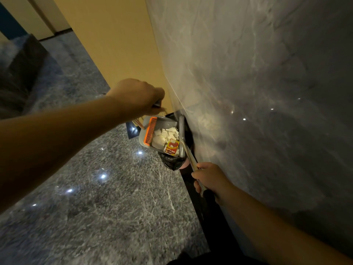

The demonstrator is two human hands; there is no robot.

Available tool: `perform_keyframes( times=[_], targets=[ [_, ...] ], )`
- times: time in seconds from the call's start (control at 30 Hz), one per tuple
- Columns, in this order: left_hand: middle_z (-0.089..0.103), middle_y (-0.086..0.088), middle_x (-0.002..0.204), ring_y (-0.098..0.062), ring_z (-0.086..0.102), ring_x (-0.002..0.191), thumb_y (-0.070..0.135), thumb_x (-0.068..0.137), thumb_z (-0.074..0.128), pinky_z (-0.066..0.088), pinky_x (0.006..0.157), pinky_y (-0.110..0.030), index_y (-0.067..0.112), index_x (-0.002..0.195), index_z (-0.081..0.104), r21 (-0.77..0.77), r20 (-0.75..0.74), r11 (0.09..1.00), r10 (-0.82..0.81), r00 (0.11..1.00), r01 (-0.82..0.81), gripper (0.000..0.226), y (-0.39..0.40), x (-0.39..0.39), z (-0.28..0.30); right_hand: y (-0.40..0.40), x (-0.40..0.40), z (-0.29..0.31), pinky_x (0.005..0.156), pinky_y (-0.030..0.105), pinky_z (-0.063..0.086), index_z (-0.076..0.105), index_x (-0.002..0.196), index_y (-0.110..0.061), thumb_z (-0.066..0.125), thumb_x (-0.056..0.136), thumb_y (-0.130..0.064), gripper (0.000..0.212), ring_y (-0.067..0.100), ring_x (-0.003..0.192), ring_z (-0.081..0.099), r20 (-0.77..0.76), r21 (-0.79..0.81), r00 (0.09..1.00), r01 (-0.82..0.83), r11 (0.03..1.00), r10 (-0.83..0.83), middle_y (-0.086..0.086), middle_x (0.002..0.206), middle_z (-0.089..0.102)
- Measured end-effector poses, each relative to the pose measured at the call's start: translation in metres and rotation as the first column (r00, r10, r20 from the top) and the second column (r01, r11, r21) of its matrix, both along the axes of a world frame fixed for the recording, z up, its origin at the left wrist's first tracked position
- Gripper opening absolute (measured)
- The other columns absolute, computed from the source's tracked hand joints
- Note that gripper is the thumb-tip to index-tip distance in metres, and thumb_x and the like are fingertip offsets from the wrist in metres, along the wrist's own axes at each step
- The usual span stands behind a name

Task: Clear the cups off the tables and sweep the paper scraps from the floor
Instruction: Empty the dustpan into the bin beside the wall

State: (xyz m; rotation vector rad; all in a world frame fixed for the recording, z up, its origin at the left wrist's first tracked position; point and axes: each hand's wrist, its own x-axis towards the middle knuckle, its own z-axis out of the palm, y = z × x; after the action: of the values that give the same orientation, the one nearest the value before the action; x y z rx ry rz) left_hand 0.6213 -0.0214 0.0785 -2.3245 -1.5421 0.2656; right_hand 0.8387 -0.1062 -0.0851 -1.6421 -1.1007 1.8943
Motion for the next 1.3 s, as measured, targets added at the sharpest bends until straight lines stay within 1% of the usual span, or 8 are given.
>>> perform_keyframes(
  times=[0.17, 0.33, 0.53, 0.77, 0.93, 1.07, 1.2, 1.3],
  targets=[
    [0.046, 0.007, 0.065, -0.01, 0.039, 0.053, 0.045, 0.093, 0.058, 0.02, 0.046, -0.021, 0.019, 0.101, 0.058, 0.015, -0.018, 1.0, -0.001, 1.0, 0.002, 0.027, 0.001, -0.001, 0.0, 0.0, -0.004, 0.004, 0.034, 0.017, 0.036, 0.053, 0.099, -0.005, 0.049, 0.089, 0.004, 0.014, 0.013, 0.033, 0.049, -0.059, -0.05, 0.997, 0.038, 0.998, -0.041, 0.016, 0.068, 0.05],
    [0.052, 0.004, 0.071, -0.016, 0.048, 0.06, 0.045, 0.093, 0.058, 0.022, 0.047, -0.021, 0.019, 0.103, 0.059, 0.023, -0.008, 1.0, -0.003, 1.0, 0.004, 0.028, 0.001, -0.002, 0.01, 0.002, -0.009, 0.009, 0.035, 0.016, 0.034, 0.055, 0.09, -0.009, 0.048, 0.088, 0.004, 0.016, 0.015, 0.037, 0.047, -0.091, -0.086, 0.993, 0.066, 0.994, -0.074, 0.015, 0.068, 0.048],
    [0.048, 0.006, 0.067, -0.013, 0.042, 0.055, 0.045, 0.093, 0.058, 0.022, 0.047, -0.021, 0.019, 0.102, 0.058, 0.018, -0.014, 1.0, 0.002, 1.0, -0.002, 0.027, 0.0, -0.001, 0.01, 0.002, -0.007, 0.014, 0.034, 0.016, 0.037, 0.051, 0.086, -0.01, 0.046, 0.09, 0.005, 0.017, 0.018, 0.047, 0.047, -0.079, -0.089, 0.996, 0.044, 0.995, -0.051, 0.016, 0.073, 0.049],
    [0.057, -0.001, 0.074, -0.02, 0.053, 0.063, 0.046, 0.092, 0.058, 0.037, 0.052, -0.024, 0.017, 0.104, 0.058, 0.026, 0.019, 0.999, 0.027, 0.999, -0.027, 0.031, 0.001, 0.0, 0.013, 0.002, -0.009, 0.014, 0.036, 0.017, 0.038, 0.054, 0.094, -0.005, 0.046, 0.088, 0.007, 0.016, 0.019, 0.05, 0.046, -0.079, -0.085, 0.994, 0.067, 0.994, -0.074, 0.017, 0.078, 0.049],
    [0.042, 0.009, 0.062, -0.009, 0.04, 0.053, 0.047, 0.092, 0.058, 0.027, 0.048, -0.022, 0.02, 0.099, 0.058, -0.034, -0.041, 0.999, -0.008, 0.999, 0.007, 0.028, 0.002, 0.005, 0.009, 0.003, -0.007, 0.013, 0.035, 0.017, 0.037, 0.053, 0.098, -0.005, 0.045, 0.089, 0.006, 0.017, 0.018, 0.048, 0.048, -0.069, -0.096, 0.996, 0.055, 0.994, -0.061, 0.015, 0.073, 0.049],
    [0.047, 0.006, 0.066, -0.015, 0.046, 0.058, 0.046, 0.092, 0.059, 0.034, 0.052, -0.023, 0.018, 0.1, 0.058, 0.004, 0.009, 1.0, 0.022, 1.0, -0.022, 0.029, 0.006, 0.005, 0.014, 0.003, -0.006, 0.01, 0.036, 0.017, 0.037, 0.051, 0.116, -0.006, 0.045, 0.089, 0.004, 0.03, 0.017, 0.044, 0.051, -0.028, -0.058, 0.999, 0.029, 0.998, -0.031, 0.014, 0.074, 0.052],
    [0.042, 0.008, 0.063, -0.01, 0.039, 0.054, 0.046, 0.092, 0.058, 0.024, 0.048, -0.021, 0.02, 0.099, 0.058, -0.022, -0.038, 1.0, -0.011, 0.999, 0.01, 0.027, 0.004, 0.006, 0.012, 0.003, -0.004, 0.011, 0.035, 0.016, 0.036, 0.052, 0.096, -0.005, 0.045, 0.089, 0.004, 0.013, 0.015, 0.039, 0.049, -0.054, -0.076, 0.998, 0.018, 0.997, -0.022, 0.014, 0.07, 0.05],
    [0.048, 0.003, 0.067, -0.016, 0.045, 0.059, 0.045, 0.092, 0.059, 0.025, 0.05, -0.023, 0.016, 0.099, 0.059, 0.025, 0.033, 1.0, 0.009, 0.999, -0.01, 0.029, 0.008, 0.002, 0.021, 0.004, -0.003, 0.01, 0.034, 0.017, 0.035, 0.055, 0.104, 0.003, 0.046, 0.089, 0.004, 0.018, 0.013, 0.035, 0.049, -0.046, -0.055, 0.999, 0.015, 0.998, -0.017, 0.016, 0.07, 0.049]
  ],
)
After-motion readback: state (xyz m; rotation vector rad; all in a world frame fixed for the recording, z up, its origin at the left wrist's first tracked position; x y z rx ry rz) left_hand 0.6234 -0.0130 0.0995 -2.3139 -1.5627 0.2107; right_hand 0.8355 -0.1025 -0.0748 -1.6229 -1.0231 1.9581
